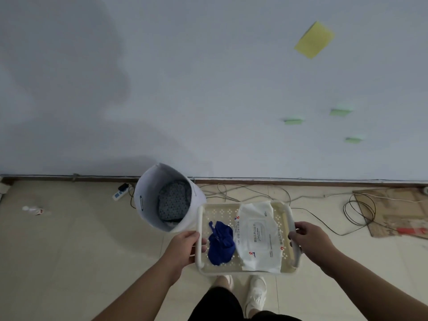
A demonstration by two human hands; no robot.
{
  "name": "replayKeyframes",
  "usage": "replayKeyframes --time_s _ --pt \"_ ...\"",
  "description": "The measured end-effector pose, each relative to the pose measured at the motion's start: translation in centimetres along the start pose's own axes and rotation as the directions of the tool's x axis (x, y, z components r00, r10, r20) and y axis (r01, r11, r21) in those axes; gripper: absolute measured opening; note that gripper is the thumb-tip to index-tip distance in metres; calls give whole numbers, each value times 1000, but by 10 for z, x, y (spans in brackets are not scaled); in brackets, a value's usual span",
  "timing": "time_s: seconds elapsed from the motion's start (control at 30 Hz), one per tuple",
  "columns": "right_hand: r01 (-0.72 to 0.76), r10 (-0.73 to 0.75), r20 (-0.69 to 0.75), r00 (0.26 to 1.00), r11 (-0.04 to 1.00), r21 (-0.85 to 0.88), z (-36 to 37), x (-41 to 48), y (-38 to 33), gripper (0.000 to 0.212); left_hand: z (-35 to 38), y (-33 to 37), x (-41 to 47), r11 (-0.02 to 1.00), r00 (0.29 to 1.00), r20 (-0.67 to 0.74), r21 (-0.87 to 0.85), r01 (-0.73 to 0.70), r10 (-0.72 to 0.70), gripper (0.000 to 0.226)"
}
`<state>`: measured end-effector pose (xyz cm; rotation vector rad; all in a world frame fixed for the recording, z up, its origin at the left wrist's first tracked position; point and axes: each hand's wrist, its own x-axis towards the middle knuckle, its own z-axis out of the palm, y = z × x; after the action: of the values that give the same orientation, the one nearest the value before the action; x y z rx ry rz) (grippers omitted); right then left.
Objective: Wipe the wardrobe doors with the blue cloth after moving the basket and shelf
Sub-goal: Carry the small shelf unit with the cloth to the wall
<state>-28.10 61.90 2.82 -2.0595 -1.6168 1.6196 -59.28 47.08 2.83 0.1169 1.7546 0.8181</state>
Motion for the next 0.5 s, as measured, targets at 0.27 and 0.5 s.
replayKeyframes --time_s 0.27,0.5 --pt "-99 100 -36 994 995 27 16 95 -61 15 0 70 105 998 997 45 13 65 -66 15" --pt "-187 187 -59 981 982 6 29 188 -85 24 14 106 201 991 994 64 109 84 -91 19"
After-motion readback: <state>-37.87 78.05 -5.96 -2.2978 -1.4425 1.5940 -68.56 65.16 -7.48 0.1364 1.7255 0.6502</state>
